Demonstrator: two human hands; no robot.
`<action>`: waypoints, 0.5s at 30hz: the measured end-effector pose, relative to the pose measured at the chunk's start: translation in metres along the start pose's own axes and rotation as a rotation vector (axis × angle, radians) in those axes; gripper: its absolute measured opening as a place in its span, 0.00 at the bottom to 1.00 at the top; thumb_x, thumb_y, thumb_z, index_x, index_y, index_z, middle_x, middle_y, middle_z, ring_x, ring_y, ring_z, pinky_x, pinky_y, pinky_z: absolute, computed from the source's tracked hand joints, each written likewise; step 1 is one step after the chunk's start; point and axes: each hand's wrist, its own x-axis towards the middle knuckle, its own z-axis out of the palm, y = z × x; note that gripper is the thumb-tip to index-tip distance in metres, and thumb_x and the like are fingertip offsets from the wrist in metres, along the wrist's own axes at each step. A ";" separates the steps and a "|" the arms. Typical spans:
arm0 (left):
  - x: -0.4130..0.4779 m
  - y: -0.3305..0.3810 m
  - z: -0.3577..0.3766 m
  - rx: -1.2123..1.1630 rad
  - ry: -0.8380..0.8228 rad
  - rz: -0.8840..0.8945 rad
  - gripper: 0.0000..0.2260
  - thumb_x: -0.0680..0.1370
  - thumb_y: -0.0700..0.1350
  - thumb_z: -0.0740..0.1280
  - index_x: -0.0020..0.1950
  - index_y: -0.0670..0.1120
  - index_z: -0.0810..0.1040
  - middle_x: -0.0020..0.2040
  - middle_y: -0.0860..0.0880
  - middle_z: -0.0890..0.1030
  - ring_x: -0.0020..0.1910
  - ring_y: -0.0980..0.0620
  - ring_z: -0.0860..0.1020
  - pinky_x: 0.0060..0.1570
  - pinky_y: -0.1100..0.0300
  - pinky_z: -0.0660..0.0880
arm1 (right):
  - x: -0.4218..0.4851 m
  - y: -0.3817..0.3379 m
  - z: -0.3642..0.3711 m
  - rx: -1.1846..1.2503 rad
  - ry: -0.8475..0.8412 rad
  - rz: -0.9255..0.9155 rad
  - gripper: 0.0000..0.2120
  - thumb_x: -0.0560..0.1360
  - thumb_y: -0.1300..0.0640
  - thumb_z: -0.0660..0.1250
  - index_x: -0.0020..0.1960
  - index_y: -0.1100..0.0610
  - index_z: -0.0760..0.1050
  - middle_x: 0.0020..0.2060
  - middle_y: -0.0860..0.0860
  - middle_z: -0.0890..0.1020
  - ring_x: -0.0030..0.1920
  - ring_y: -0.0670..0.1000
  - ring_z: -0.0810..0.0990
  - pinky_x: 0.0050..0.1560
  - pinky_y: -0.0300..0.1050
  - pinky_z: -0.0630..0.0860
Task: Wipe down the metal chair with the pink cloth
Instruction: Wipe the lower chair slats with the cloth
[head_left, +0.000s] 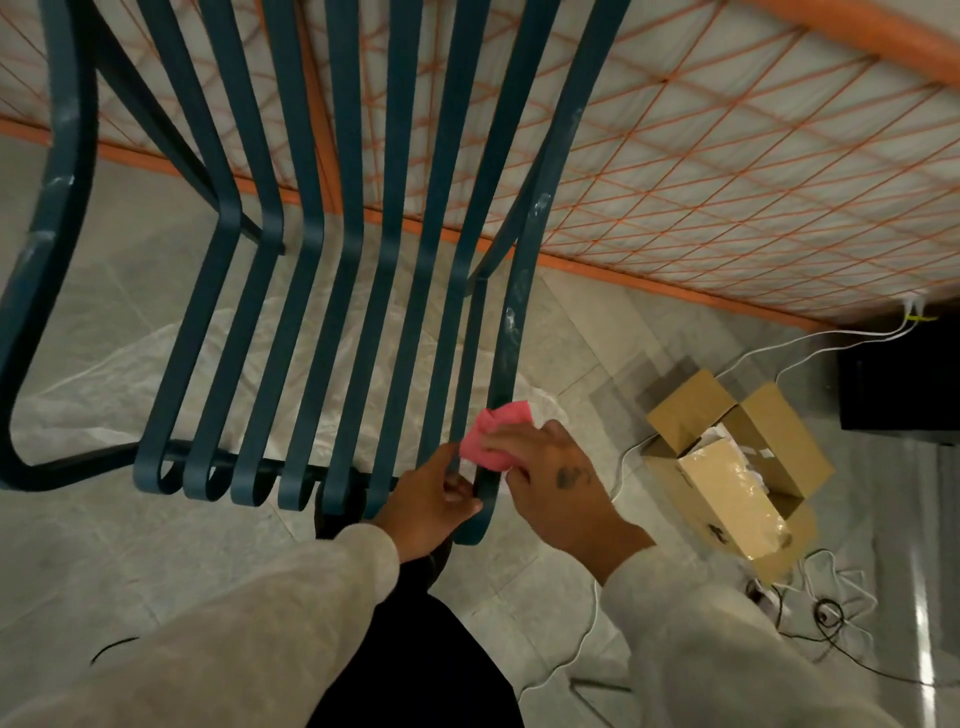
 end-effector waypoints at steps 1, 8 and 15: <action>0.002 0.002 -0.003 0.022 -0.010 -0.002 0.29 0.74 0.47 0.72 0.71 0.54 0.64 0.57 0.52 0.80 0.57 0.54 0.79 0.63 0.56 0.74 | -0.004 0.002 0.003 0.000 0.013 0.018 0.18 0.78 0.65 0.64 0.66 0.56 0.76 0.66 0.52 0.78 0.63 0.52 0.76 0.72 0.41 0.64; 0.022 0.021 -0.019 -0.050 0.024 0.036 0.35 0.71 0.48 0.75 0.73 0.57 0.62 0.58 0.53 0.78 0.59 0.50 0.78 0.62 0.47 0.76 | -0.015 0.003 -0.006 0.637 0.082 0.426 0.17 0.80 0.65 0.61 0.51 0.44 0.80 0.42 0.36 0.84 0.36 0.52 0.80 0.41 0.44 0.81; 0.048 0.057 -0.030 -0.084 0.047 0.061 0.32 0.75 0.44 0.71 0.73 0.58 0.60 0.66 0.50 0.74 0.65 0.48 0.73 0.64 0.49 0.72 | 0.026 0.003 -0.033 0.732 0.386 0.296 0.16 0.81 0.65 0.60 0.59 0.48 0.80 0.53 0.41 0.84 0.36 0.55 0.81 0.32 0.44 0.80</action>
